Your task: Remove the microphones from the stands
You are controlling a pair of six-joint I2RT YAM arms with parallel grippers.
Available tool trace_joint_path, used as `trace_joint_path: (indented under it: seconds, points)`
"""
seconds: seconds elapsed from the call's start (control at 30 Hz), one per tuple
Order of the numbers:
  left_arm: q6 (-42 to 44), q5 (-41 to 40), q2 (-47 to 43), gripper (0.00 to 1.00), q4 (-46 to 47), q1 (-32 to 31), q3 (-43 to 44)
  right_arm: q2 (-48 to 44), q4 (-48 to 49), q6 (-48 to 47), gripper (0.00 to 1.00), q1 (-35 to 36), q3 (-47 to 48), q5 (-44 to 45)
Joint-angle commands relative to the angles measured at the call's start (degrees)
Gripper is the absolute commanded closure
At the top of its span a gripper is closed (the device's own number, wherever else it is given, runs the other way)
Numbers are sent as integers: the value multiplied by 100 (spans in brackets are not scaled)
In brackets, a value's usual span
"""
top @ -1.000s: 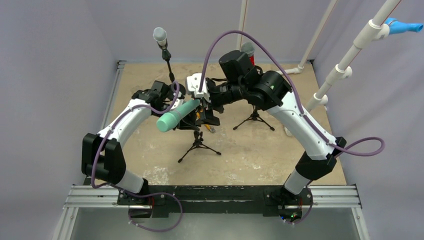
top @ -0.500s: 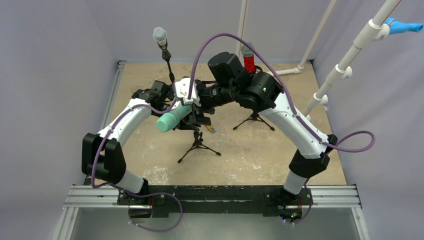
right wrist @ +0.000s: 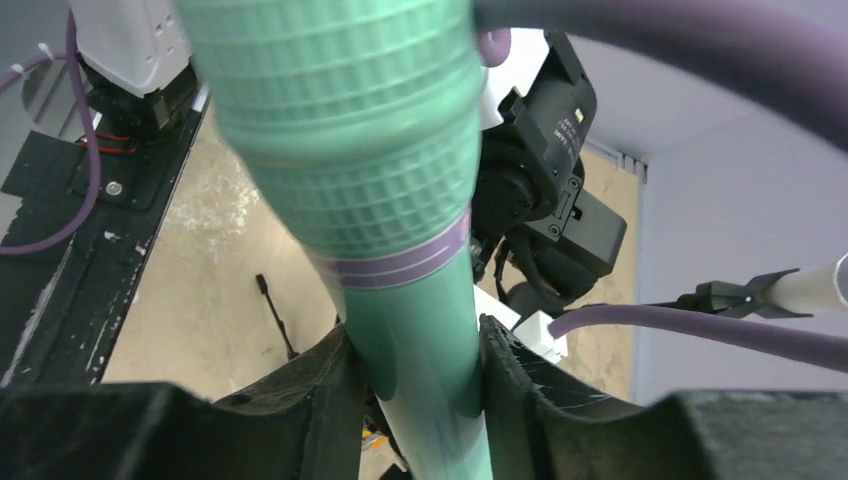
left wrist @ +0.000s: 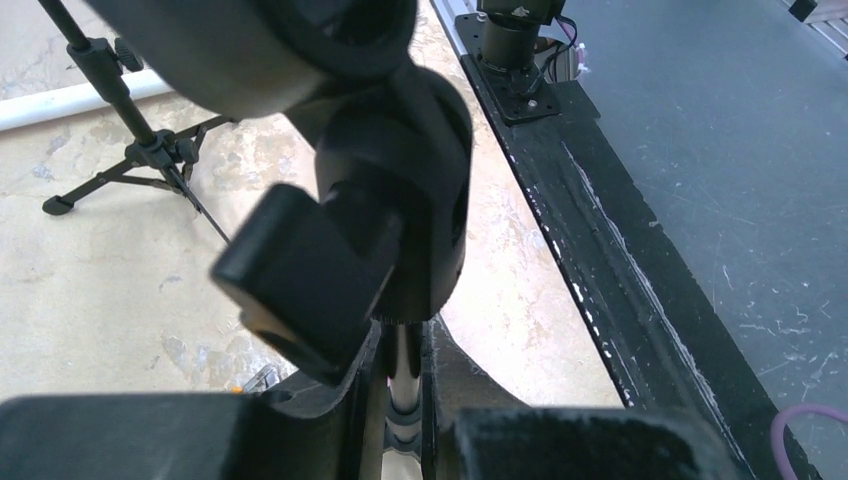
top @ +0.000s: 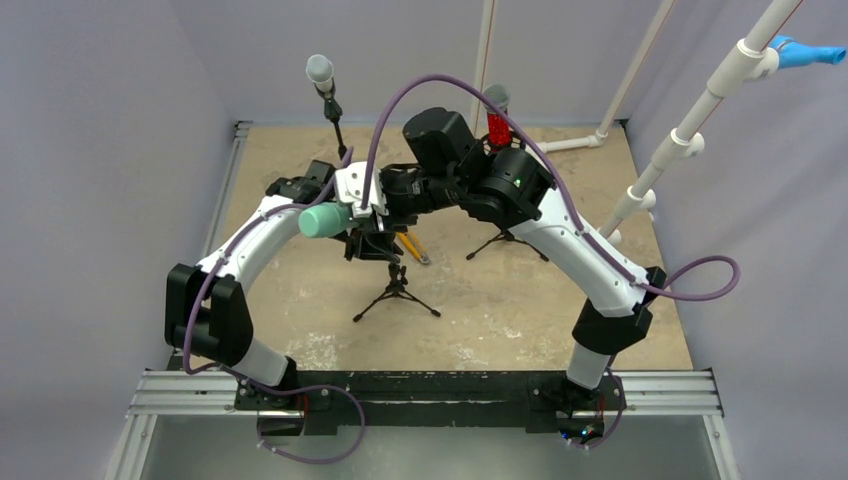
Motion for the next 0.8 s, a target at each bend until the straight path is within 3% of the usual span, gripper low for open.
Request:
trace_joint_path:
  seconds: [0.0,0.2,0.77]
  points:
    - [-73,-264,104,100,-31,-15,69,-24,-90,213,80,193,196,-19]
    - [-270,-329,128,100,149,-10,64,26,-194,54,99,430,268,145]
    - [-605,-500,227,100,398,-10,123,410,-180,-6,100,1083,777,454]
